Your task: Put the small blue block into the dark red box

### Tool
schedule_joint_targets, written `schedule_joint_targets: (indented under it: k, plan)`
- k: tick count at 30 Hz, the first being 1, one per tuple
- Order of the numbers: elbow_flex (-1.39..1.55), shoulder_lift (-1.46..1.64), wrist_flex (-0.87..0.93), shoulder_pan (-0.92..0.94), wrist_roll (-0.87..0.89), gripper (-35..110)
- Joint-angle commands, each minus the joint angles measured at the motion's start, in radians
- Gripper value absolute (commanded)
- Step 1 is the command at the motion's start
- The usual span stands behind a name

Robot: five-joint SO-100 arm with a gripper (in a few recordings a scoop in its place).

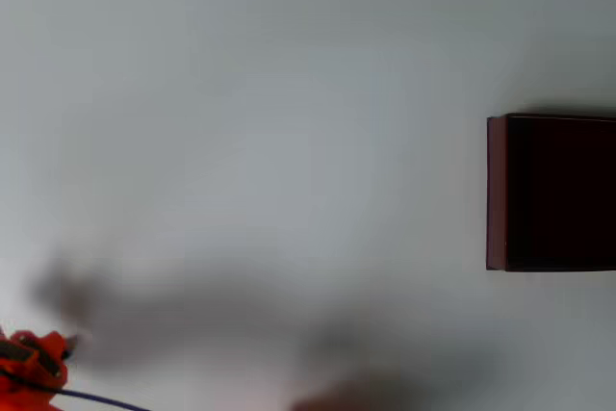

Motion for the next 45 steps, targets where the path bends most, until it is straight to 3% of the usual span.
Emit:
schedule_joint_targets:
  k: [1, 12, 45]
  plan:
    - [0.049, 0.067, -0.043, 0.005, 0.002, 21]
    - [0.175, 0.143, -0.098, -0.006, 0.044, 21]
    - [0.155, 0.058, -0.175, -0.041, 0.077, 20]
